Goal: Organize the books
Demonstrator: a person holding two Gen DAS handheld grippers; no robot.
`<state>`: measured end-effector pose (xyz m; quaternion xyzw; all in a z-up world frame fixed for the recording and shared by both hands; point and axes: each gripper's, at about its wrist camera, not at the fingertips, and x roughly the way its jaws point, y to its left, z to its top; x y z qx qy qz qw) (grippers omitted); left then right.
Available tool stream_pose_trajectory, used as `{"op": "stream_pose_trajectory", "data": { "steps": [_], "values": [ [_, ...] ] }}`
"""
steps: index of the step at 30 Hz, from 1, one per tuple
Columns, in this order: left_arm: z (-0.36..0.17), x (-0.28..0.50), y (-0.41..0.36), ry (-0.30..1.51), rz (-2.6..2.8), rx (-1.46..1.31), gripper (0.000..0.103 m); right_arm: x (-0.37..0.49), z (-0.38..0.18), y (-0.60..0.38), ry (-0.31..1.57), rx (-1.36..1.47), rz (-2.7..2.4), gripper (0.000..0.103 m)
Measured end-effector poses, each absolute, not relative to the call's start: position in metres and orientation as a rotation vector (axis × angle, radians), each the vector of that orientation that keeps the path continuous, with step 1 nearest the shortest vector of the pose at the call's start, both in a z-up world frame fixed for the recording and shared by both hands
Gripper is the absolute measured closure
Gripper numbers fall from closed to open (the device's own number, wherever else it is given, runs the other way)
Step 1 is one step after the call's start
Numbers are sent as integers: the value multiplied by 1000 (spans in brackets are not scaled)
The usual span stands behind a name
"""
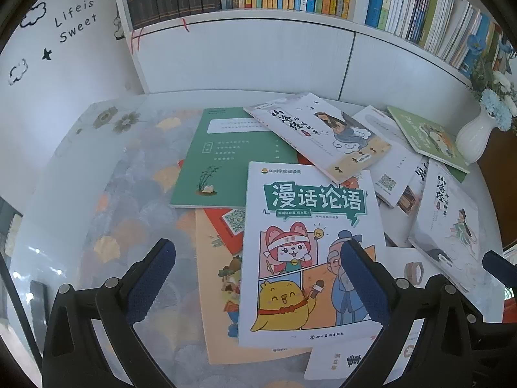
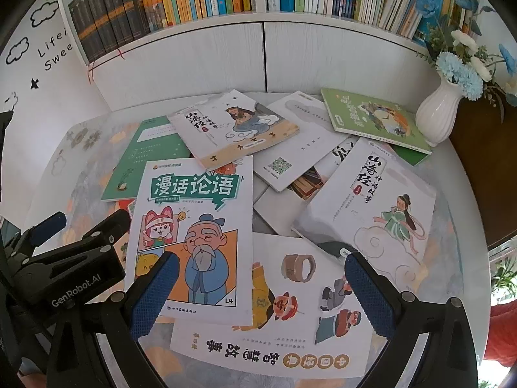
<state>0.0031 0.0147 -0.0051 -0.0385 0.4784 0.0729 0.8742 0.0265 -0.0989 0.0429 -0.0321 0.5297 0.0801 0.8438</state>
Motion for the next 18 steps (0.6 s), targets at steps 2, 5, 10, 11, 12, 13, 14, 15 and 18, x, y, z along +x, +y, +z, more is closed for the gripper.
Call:
{"op": "stream_pose_trajectory", "data": {
  "steps": [2,5,10,11,12,13,14,15,18],
  "values": [
    [-5,3,14,999,153,-82,1,26,43,-99,1114,-70,168,1],
    [-5,3,15,1001,153,-81,1,27,43,-99,1113,-73,168,1],
    [-6,3,15,1002,152,-82,1,26,43,-99,1113,-72,168,1],
    [-6,3,15,1003,151,-83,1,26,43,-99,1113,-72,168,1],
    [-7,3,15,1005,151,-85,1,26,43,-99,1113,-72,168,1],
    [-7,3,15,1006,150,-88,1,26,43,-99,1113,-72,167,1],
    [-8,4,15,1008,149,-89,1,26,43,-99,1113,-71,168,1],
    [-8,4,15,1010,149,-90,1,26,43,-99,1114,-71,167,1],
    [-8,4,15,1011,149,-91,1,27,42,-99,1117,-70,168,1]
  ]
}}
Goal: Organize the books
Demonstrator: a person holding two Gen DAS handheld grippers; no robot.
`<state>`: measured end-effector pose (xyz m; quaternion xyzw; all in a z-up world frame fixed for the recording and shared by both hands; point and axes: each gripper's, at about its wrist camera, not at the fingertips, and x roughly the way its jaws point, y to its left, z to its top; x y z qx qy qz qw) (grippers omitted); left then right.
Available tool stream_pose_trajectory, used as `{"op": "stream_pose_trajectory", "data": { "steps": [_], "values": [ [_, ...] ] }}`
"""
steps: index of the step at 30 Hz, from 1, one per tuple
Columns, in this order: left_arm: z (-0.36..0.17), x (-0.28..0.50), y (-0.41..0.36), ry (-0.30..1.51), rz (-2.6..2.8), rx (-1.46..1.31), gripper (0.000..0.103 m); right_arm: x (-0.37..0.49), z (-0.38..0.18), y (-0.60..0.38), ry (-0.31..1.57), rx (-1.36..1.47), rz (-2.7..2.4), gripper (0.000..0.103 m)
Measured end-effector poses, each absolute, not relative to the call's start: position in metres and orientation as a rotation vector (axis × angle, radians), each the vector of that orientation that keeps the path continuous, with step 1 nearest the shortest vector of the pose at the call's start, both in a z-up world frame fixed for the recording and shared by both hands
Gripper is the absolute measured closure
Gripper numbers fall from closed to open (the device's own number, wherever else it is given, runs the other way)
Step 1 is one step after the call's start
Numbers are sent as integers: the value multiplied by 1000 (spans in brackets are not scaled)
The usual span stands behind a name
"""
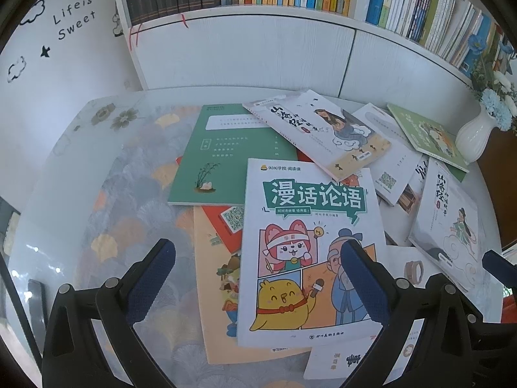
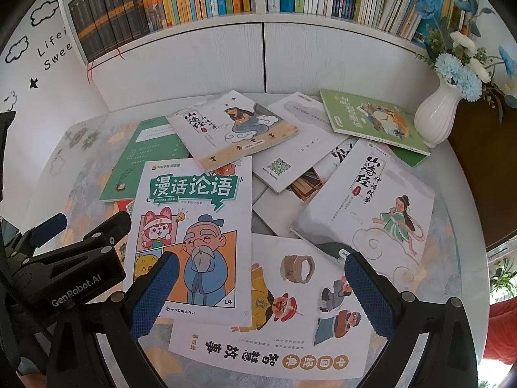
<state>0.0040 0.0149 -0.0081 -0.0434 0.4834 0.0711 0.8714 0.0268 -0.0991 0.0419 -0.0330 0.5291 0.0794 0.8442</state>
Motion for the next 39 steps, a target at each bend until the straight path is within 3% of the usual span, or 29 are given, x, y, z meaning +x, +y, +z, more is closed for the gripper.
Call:
{"op": "stream_pose_trajectory", "data": {
  "steps": [39],
  "values": [
    [-7,5,16,1006,159,-84,1,28,43,-95,1098,-79,165,1]
  ]
}}
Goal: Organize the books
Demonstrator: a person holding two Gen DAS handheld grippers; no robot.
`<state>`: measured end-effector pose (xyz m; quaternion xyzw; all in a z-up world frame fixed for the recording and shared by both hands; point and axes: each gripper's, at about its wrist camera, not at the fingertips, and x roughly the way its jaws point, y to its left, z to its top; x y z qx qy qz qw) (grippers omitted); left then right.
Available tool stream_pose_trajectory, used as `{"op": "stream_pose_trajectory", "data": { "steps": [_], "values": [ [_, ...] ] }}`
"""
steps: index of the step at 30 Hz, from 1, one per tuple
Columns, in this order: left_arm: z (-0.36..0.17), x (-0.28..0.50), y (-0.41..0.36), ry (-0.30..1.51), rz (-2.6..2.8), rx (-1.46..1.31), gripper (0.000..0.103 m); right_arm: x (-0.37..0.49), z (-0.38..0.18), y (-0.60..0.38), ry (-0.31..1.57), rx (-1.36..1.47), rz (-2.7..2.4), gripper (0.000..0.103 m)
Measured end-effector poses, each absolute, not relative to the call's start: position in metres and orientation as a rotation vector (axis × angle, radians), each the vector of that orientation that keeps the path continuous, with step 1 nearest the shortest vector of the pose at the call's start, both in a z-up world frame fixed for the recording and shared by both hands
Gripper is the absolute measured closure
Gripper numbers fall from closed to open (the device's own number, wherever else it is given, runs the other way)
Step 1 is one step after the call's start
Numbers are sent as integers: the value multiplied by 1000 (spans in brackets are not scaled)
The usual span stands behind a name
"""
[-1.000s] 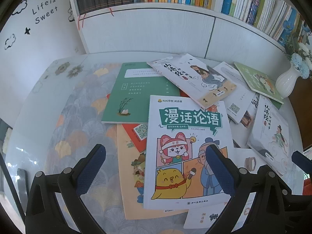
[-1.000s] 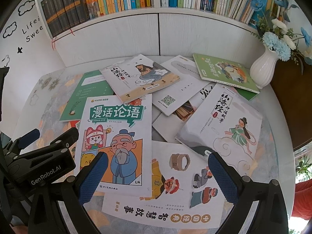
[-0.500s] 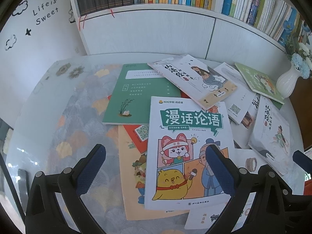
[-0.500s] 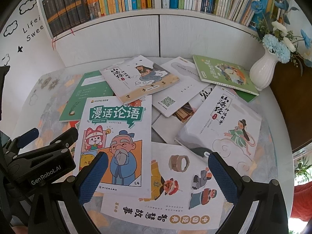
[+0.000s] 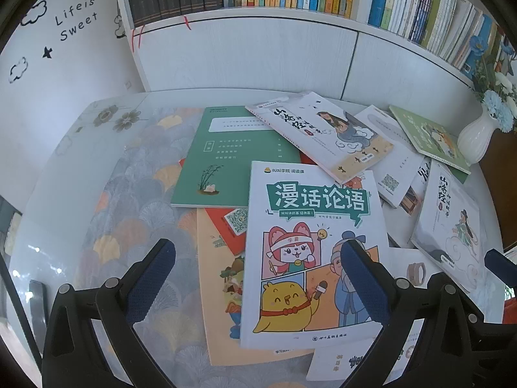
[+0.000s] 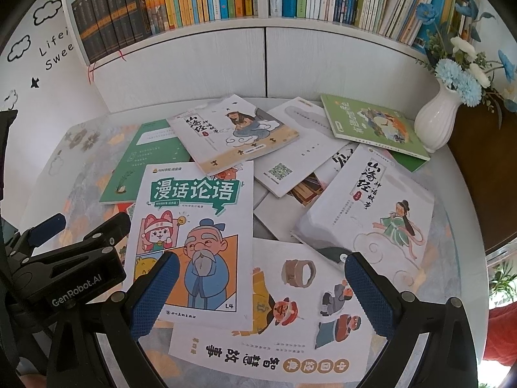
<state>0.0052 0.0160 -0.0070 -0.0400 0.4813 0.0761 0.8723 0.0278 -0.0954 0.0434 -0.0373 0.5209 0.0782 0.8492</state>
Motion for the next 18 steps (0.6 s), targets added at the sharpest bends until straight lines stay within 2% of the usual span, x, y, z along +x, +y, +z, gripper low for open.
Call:
{"op": "stream_pose_trajectory", "data": {
  "steps": [13,16,18],
  "values": [
    [-6,3,39,955,63,-191,1,24,48,-88,1073,-121,290,1],
    [-22,4,41,930,112,-106,1,33,38,-96,1072,-53,311,1],
    [-40,7,41,980,97,-61,2,43,26,-93,1062,-51,334,1]
  ]
}}
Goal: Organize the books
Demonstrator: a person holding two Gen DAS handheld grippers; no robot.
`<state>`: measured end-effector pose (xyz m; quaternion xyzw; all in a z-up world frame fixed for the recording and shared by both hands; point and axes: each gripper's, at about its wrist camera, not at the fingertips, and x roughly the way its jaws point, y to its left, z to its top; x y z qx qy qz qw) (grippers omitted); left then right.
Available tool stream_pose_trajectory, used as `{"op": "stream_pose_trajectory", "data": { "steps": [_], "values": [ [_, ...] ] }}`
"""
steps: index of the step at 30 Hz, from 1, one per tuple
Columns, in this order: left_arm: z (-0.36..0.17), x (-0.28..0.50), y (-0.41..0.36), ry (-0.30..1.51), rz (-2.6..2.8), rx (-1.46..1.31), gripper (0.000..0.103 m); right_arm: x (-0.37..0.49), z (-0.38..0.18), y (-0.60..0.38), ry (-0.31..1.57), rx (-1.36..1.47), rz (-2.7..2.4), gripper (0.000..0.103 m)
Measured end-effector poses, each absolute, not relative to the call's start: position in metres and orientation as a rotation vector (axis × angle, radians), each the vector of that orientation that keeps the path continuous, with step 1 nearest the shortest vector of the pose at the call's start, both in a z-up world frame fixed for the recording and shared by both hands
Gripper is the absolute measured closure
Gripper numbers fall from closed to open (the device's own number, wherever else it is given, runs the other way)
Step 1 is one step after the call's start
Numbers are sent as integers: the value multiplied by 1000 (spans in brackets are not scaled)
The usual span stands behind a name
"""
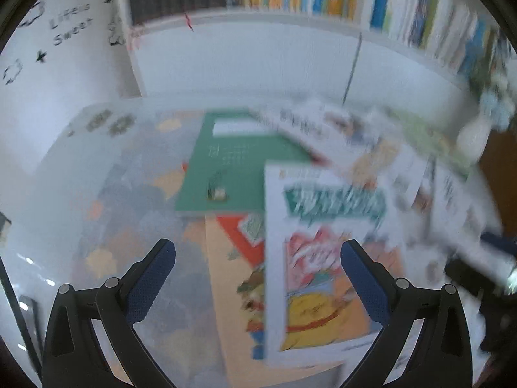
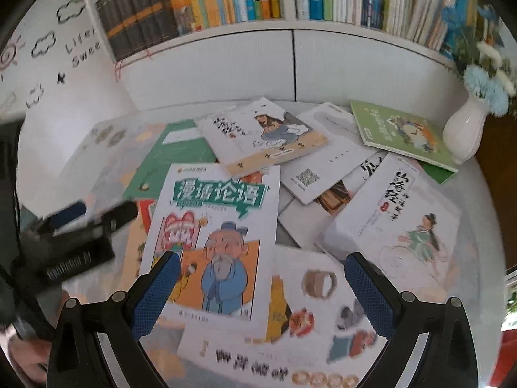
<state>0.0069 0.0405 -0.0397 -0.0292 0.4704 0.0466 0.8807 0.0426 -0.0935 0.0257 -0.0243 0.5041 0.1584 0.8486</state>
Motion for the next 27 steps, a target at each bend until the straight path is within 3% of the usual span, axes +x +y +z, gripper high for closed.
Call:
{"op": "stream_pose_trajectory", "data": {
  "steps": [6,8,12,14,27],
  "values": [
    [-91,-7,42,1013,91,46,0,53,-38,-71,1131,-203,407,2],
    [-94,-13,52,940,59,-40,0,50,-56,-71,1162,-163,453,0],
    [-113,-16,77,933,-42,-272,0,28,-62,-67,992,-164,492,0],
    [-114,-19,75,900,-56,-229,0,19,-64,-71,916,-158,514,0],
    [-114,-20,76,889,-67,-222,0,20,-65,-72,919,-155,529,0]
  ]
}}
